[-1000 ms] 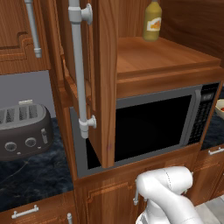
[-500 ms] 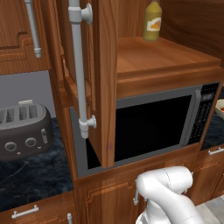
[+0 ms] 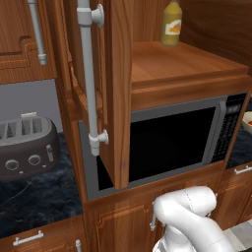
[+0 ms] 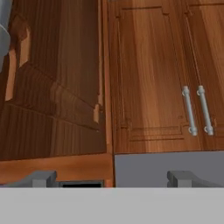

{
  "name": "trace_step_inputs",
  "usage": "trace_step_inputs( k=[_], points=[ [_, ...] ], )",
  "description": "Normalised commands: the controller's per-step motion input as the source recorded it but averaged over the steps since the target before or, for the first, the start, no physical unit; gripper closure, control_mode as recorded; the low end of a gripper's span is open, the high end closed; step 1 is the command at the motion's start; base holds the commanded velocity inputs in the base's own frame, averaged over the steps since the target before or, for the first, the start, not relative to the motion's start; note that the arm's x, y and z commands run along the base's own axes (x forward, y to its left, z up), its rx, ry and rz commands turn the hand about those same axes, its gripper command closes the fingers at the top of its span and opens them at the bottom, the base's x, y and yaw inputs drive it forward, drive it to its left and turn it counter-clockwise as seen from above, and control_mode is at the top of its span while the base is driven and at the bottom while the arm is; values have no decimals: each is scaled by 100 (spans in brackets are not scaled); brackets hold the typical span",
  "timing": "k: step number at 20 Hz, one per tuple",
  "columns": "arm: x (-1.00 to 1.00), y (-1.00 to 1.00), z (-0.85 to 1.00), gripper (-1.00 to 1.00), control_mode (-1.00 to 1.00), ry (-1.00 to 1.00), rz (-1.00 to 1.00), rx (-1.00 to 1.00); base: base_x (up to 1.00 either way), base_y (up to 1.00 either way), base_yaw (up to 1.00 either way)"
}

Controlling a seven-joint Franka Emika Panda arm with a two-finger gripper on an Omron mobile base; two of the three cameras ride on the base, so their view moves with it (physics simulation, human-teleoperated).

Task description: Open the cabinet. Pick the kiwi and apple from the cabinet and place them into the bowl. Then close the cabinet.

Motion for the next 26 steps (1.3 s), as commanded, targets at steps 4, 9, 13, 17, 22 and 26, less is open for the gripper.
trace_step_inputs(
  k=[4,9,13,17,22,26],
  points=[
    [6,-3,0,-100,-100,-3,16,2,0,0,0],
    [25,0,1,-100,-100,0,23,7,0,0,0],
    [20,0,9,-100,-100,0,22,7,0,0,0],
    [10,0,1,-100,-100,0,21,4,0,0,0],
    [0,0,0,-100,-100,0,20,1,0,0,0],
    [0,1,0,-100,-100,0,18,0,0,0,0]
  ],
)
